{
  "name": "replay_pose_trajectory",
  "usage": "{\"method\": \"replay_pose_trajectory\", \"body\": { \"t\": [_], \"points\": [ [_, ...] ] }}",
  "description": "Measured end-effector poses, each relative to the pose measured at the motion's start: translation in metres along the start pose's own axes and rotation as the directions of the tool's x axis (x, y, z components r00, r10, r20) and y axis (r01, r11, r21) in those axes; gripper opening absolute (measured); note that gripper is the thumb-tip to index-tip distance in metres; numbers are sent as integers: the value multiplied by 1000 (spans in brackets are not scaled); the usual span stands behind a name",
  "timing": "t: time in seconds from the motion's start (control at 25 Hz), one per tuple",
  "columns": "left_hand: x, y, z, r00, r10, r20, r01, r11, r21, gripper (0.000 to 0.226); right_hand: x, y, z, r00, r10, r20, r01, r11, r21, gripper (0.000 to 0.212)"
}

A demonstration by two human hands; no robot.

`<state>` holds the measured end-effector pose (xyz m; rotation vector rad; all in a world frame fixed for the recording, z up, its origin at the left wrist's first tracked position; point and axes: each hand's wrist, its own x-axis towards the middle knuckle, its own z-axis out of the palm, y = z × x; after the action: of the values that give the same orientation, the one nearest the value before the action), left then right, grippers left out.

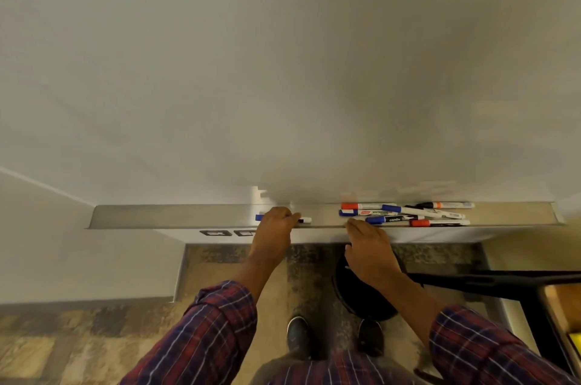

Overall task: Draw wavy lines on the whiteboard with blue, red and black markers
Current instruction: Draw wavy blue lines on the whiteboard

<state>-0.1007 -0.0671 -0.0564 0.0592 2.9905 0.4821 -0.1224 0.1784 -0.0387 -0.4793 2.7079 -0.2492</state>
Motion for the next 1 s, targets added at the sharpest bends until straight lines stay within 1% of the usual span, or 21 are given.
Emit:
{"method": "replay_pose_trajectory", "body": {
  "t": [0.28,0.44,0.56,0.84,1.0],
  "points": [
    [-4,-1,6,1000,23,20,-23,1000,5,56,-3,-3,6,1000,20,5,-20,1000,-8,56],
    [-11,3,5,1000,20,23,-20,1000,9,51,-3,-1,10,1000,11,12,-11,1000,-10,59],
    [-15,5,7,999,5,38,-6,1000,11,52,-4,1,12,1000,4,22,-4,1000,-15,62],
    [-18,5,7,1000,8,28,-9,999,54,43,-8,7,7,996,-40,76,41,999,-12,70],
    [-17,12,7,1000,-3,13,2,996,91,44,-8,11,-1,994,-91,65,90,996,14,69]
  ]
}}
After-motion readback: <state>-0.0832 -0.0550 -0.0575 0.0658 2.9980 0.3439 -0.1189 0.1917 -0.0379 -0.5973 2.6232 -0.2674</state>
